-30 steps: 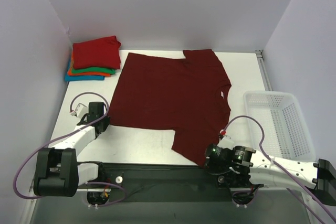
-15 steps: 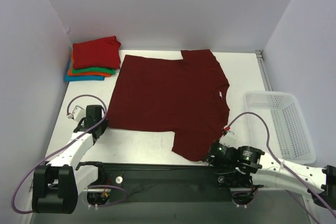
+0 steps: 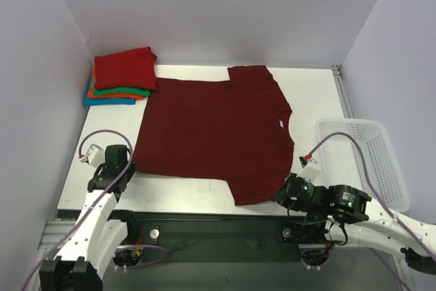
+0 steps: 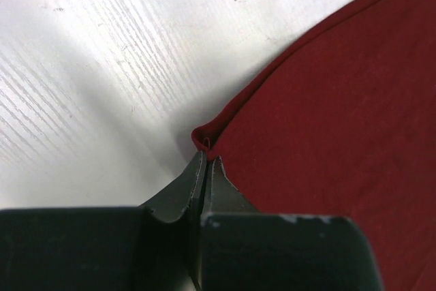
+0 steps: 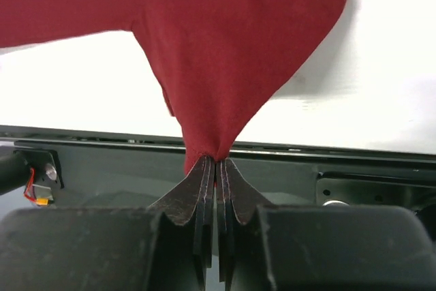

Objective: Fold and stack the t-shirts
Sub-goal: Grap the side of the flattened tshirt closest away from the robot with both arms, then fold the flattened tshirt in 1/3 of the way

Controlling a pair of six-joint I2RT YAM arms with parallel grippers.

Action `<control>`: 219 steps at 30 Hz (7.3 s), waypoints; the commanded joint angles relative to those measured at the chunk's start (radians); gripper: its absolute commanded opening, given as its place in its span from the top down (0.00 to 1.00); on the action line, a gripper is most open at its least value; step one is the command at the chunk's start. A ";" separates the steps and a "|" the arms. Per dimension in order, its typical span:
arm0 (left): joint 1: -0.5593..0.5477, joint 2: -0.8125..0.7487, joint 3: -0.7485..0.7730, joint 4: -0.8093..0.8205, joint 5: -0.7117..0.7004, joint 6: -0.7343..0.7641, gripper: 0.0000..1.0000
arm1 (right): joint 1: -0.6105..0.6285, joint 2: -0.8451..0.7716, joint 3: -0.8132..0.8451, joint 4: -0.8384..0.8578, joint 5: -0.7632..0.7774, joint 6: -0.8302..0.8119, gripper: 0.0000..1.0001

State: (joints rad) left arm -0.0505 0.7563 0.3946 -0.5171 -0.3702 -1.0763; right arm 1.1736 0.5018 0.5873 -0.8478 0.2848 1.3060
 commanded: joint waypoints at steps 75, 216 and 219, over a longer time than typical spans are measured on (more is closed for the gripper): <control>0.087 1.023 0.710 0.367 0.248 0.044 1.00 | -1.020 1.061 0.776 0.383 -0.369 -0.798 1.00; 0.069 0.620 0.208 0.495 0.145 0.046 0.47 | -0.954 0.888 0.126 0.765 -0.406 -0.547 0.62; 0.069 0.656 0.188 0.568 0.172 0.045 0.52 | -0.985 0.844 0.057 0.762 -0.409 -0.551 0.61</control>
State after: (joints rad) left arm 0.0204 1.3899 0.5911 -0.0376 -0.1810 -1.0370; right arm 0.2108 1.3952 0.6853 -0.0639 -0.1295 0.7422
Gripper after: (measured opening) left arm 0.491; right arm 0.385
